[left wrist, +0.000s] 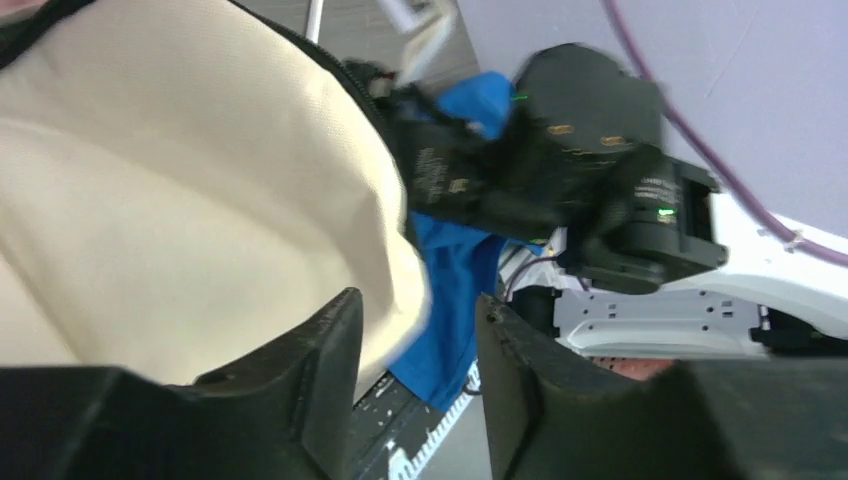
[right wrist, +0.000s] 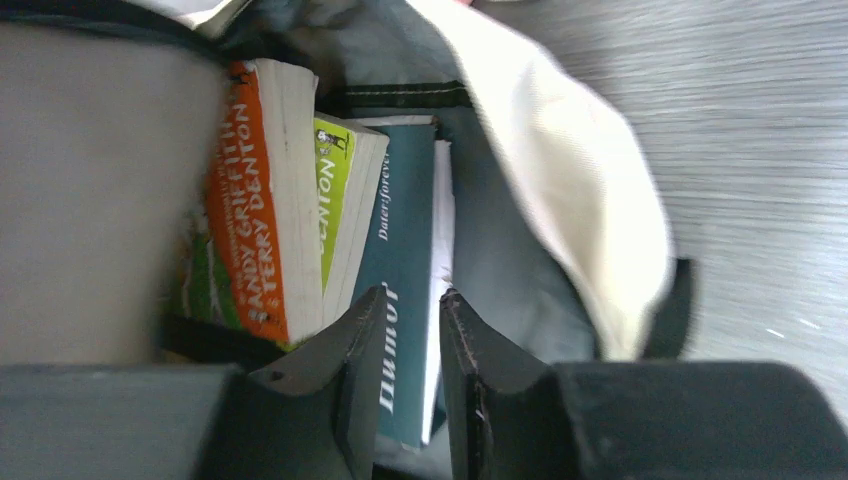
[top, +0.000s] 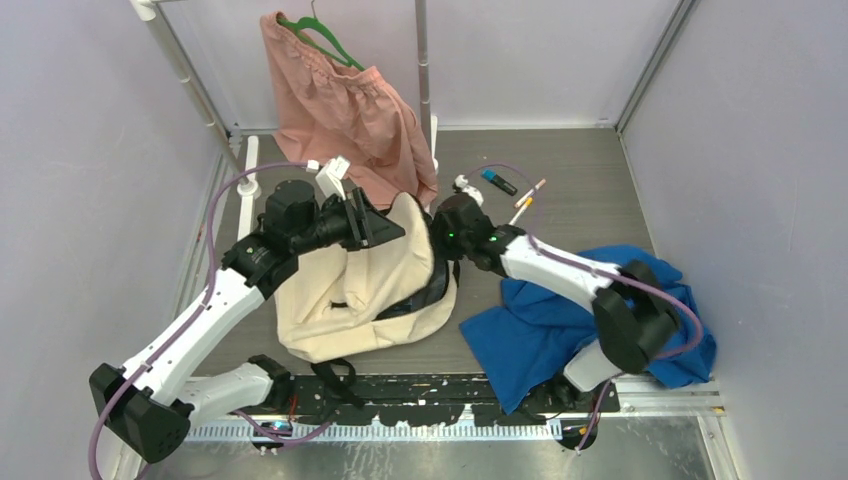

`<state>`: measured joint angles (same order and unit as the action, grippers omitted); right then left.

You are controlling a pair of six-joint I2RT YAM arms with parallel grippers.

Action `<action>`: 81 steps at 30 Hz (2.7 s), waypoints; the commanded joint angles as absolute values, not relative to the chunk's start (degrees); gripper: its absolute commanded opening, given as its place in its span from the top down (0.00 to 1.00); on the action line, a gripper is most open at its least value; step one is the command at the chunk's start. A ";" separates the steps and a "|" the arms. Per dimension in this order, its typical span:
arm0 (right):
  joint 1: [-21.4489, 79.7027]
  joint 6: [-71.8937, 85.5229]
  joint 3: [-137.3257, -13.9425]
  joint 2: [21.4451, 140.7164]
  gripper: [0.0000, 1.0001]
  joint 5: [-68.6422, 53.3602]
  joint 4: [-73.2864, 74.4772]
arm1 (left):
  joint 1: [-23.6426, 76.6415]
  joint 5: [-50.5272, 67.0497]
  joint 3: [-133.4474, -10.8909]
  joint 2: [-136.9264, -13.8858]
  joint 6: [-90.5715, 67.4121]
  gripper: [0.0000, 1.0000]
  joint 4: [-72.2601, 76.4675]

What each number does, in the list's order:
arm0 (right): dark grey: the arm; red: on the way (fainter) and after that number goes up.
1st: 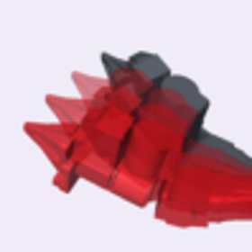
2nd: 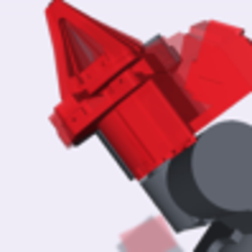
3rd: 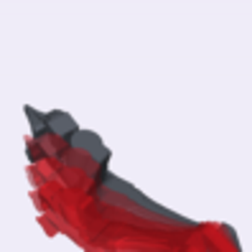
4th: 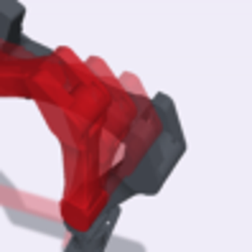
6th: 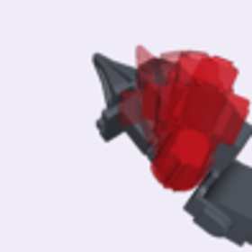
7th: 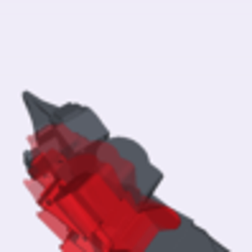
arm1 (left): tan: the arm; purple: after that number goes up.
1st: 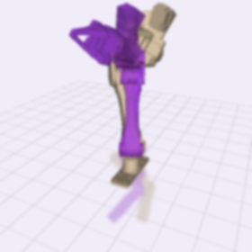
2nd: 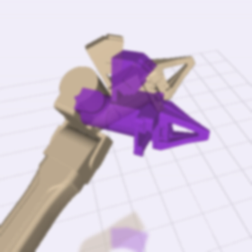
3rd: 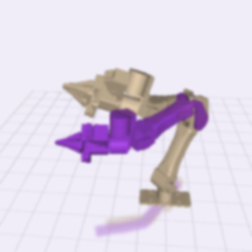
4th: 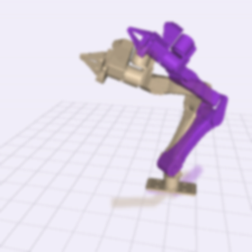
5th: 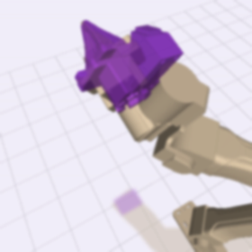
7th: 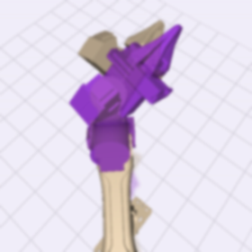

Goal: Pack the student bag
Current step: Place the book in the student bag, then adjust the student bag at the center of the board.

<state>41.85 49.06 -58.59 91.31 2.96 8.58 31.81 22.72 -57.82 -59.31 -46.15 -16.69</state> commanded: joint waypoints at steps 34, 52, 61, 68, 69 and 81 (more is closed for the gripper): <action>33.93 33.80 -64.31 93.08 0.70 -0.34 20.29 | 32.07 -6.83 -49.57 -59.92 -44.34 0.37 -42.41; 38.63 38.34 -54.56 79.56 0.36 13.14 25.04 | 36.04 3.42 -51.36 -65.26 -38.64 0.41 -34.79; 37.51 42.82 -54.83 67.02 0.56 7.04 18.16 | 37.64 2.35 -54.47 -63.70 -38.02 0.40 -35.16; 51.38 43.65 -63.12 79.60 0.72 6.02 12.32 | 33.14 -5.98 -60.22 -57.05 -36.82 0.40 -47.77; 53.30 43.27 -66.07 82.64 0.72 5.68 12.45 | 32.28 -8.13 -60.88 -55.83 -37.13 0.40 -49.63; 57.49 43.35 -87.01 105.34 0.91 12.70 28.38 | 27.95 -8.68 -56.65 -48.35 -40.77 0.41 -51.62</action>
